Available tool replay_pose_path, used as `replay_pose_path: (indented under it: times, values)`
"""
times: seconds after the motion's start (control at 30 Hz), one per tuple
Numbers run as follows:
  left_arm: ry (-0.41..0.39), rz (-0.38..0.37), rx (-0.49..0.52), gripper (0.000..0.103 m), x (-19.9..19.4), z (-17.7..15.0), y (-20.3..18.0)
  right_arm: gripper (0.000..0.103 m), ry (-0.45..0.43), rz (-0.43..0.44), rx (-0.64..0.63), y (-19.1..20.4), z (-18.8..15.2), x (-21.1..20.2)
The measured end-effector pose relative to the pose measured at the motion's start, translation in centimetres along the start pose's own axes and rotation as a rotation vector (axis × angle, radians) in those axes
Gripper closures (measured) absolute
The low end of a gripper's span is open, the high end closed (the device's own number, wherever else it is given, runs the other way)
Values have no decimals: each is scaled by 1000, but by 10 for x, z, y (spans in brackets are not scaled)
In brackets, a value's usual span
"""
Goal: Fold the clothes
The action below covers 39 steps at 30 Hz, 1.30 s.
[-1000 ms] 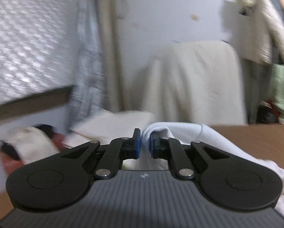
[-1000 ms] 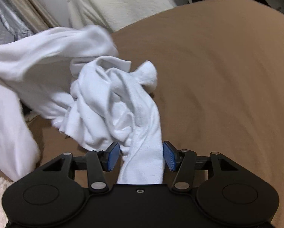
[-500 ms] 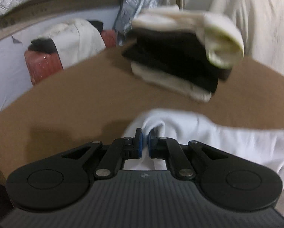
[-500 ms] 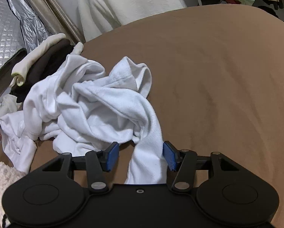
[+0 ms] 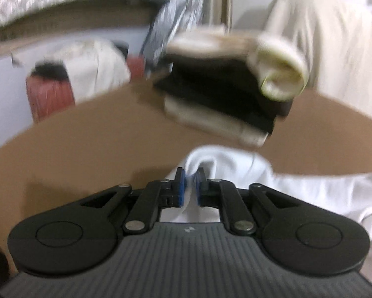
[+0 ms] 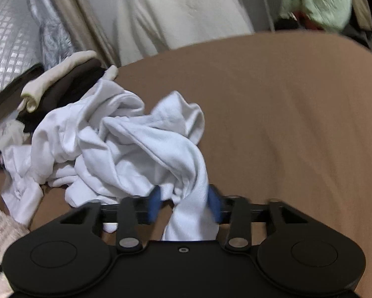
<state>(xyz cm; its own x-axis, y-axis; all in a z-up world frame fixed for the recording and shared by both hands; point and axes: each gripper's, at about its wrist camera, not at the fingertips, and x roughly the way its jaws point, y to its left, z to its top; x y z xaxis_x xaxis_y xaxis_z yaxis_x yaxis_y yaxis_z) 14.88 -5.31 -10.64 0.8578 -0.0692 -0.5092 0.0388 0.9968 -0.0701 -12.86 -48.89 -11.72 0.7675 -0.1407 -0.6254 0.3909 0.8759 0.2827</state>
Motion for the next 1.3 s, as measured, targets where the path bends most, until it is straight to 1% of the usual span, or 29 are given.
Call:
replay_pose_path:
  times: [0.03, 0.07, 0.1, 0.13, 0.17, 0.2, 0.23, 0.27, 0.3, 0.4, 0.43, 0.47, 0.53, 0.57, 0.67, 0.77, 0.8, 0.83, 0.9, 0.93, 0.97, 1.0, 1.03, 1.07, 1.1, 1.17, 1.2, 1.27, 1.3]
  values:
    - [-44, -28, -9, 73, -8, 2, -1, 87, -1, -15, -6, 1, 1, 1]
    - [-78, -81, -36, 44, -16, 3, -1, 89, -2, -34, 2, 1, 3, 3]
    - [-110, -135, -63, 29, -24, 4, -1, 95, 4, -56, 18, 0, 6, 5]
    - [-134, -200, -92, 17, -31, 4, 0, 97, 11, -79, 36, -2, 8, 8]
    - [-153, -244, -104, 17, -38, 3, 1, 97, 19, -108, 53, -4, 9, 11]
    - [-161, -271, -101, 17, -43, 3, -1, 97, 18, -130, 63, -7, 11, 12]
    - [-149, -287, -89, 17, -47, 2, -5, 98, 13, -149, 71, -10, 13, 12]
    - [-123, -310, -80, 17, -48, 1, -8, 98, 8, -167, 79, -13, 15, 12]
    - [-92, -354, -71, 17, -48, 0, -12, 98, -5, -180, 81, -15, 17, 10]
    - [-14, -465, -12, 17, -48, 1, -31, 99, -84, -240, 38, -18, 26, -6]
    - [16, -492, 22, 17, -48, 2, -41, 100, -117, -273, 12, -18, 31, -13]
    - [86, -492, 79, 13, -45, 2, -54, 100, -148, -304, 7, -21, 36, -20]
    - [222, -487, 192, 13, -37, 2, -81, 99, -166, -334, 80, -34, 47, -33]
    - [249, -474, 232, 13, -35, 0, -93, 99, -172, -346, 121, -40, 52, -38]
    - [258, -544, 313, 13, -39, -5, -120, 99, -143, -320, 173, -49, 56, -44]
    - [278, -633, 387, 11, -49, -7, -148, 99, -148, -336, 105, -40, 51, -48]
    - [308, -677, 419, 8, -48, -9, -157, 99, -145, -329, 101, -39, 50, -49]
    - [372, -732, 453, 0, -45, -15, -169, 99, -142, -317, 102, -39, 48, -50]
    - [491, -731, 509, 0, -31, -27, -190, 99, -136, -283, 120, -39, 48, -50]
    - [489, -674, 539, 0, -23, -33, -197, 98, -133, -270, 122, -39, 47, -49]
    - [488, -616, 568, 4, -16, -39, -205, 98, -129, -259, 121, -39, 47, -49]
    - [486, -559, 597, 10, -9, -45, -212, 98, -126, -247, 114, -37, 45, -48]
    - [480, -505, 625, 45, -3, -50, -219, 98, -118, -235, 105, -37, 44, -48]
    - [439, -489, 646, 81, -8, -41, -221, 98, -109, -222, 96, -36, 43, -47]
    - [398, -473, 666, 89, -13, -32, -222, 98, -98, -207, 91, -36, 42, -47]
    - [315, -440, 705, 96, -22, -14, -225, 98, -77, -103, 140, -45, 45, -50]
    - [273, -423, 724, 96, -27, -5, -226, 98, -67, -46, 168, -50, 47, -51]
    - [190, -390, 762, 96, -36, 13, -229, 98, -37, 126, 225, -59, 61, -52]
    - [148, -373, 780, 96, -41, 22, -230, 98, -17, 187, 231, -61, 72, -51]
